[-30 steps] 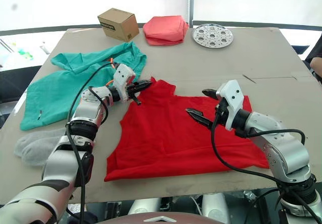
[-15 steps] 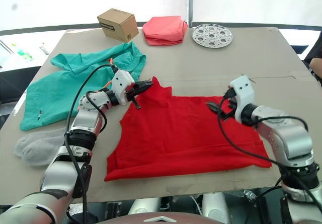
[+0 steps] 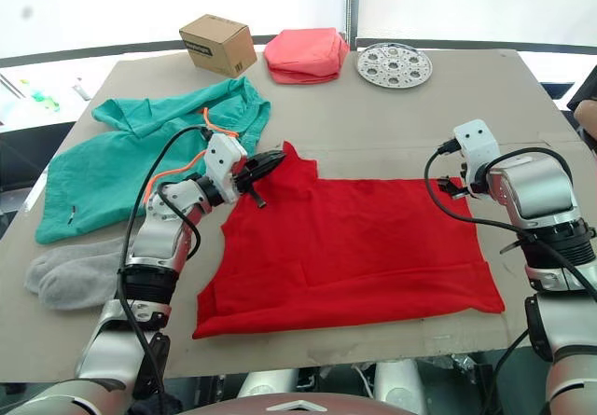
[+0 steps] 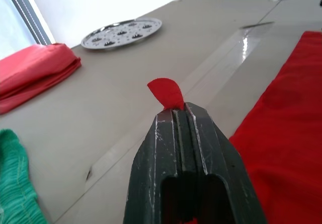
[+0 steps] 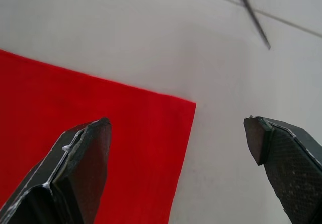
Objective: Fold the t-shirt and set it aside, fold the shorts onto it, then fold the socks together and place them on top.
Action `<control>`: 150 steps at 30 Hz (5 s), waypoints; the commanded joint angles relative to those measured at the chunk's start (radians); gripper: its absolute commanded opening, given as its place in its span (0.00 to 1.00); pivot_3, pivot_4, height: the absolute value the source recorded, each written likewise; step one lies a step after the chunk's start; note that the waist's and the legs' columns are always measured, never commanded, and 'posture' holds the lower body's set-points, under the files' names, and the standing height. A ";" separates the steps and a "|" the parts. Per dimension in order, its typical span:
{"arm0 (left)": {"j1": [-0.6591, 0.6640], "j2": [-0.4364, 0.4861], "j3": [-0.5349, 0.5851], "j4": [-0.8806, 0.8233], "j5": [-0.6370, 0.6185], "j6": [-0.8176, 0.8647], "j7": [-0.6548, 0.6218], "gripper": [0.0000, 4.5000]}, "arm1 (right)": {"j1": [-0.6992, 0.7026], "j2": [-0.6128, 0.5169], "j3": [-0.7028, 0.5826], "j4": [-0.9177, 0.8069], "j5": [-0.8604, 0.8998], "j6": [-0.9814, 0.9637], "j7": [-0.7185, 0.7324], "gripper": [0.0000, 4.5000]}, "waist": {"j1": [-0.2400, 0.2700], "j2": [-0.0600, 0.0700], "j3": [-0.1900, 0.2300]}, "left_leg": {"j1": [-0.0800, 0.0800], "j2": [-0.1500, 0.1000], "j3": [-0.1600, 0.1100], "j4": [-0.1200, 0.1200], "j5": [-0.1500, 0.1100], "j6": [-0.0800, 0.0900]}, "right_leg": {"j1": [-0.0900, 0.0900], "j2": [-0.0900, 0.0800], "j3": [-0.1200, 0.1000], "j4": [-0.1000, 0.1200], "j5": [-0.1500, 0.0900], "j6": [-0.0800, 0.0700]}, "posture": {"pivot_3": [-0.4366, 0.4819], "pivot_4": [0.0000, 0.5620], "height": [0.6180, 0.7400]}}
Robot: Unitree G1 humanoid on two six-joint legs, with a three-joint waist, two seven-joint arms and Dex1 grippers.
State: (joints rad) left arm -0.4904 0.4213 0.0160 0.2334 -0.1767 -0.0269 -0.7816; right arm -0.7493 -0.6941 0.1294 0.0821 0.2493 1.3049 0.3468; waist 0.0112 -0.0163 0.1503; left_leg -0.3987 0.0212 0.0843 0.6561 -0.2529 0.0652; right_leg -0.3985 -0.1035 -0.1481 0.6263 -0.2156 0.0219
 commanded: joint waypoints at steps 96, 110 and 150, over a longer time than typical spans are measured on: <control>-0.175 0.173 0.045 0.584 0.124 -0.929 -0.078 0.00 | 0.371 -0.028 -0.338 -0.464 0.039 -0.284 0.096 0.01 | 0.002 0.003 0.001 | -0.001 0.001 0.000 -0.002 -0.003 0.005 | -0.003 0.001 -0.001 0.000 -0.002 0.004 | 0.48 0.27 0.97; 0.112 0.264 -0.090 0.467 0.057 -1.159 -0.220 0.00 | 0.742 -0.120 -0.292 -0.610 0.016 -0.408 0.198 0.01 | 0.002 0.004 -0.001 | 0.003 0.002 0.001 -0.003 -0.006 0.004 | -0.002 -0.002 -0.001 -0.002 -0.003 0.005 | 0.48 0.27 0.97; 0.259 0.342 0.058 -0.176 -0.505 0.644 -0.112 0.99 | 0.555 0.049 0.002 -0.520 0.143 -0.507 0.294 0.00 | 0.003 0.003 0.000 | 0.001 0.000 -0.002 -0.003 -0.002 0.000 | -0.003 0.000 0.000 -0.001 -0.003 0.004 | 0.48 0.27 0.97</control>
State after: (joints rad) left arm -0.2316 0.7583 0.0597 0.0939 -0.6875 0.5941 -0.8909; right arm -0.1865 -0.6400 0.1450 -0.4111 0.3954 0.8239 0.6276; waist 0.0145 -0.0128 0.1507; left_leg -0.3977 0.0217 0.0819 0.6532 -0.2541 0.0654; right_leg -0.4011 -0.1035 -0.1481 0.6258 -0.2188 0.0262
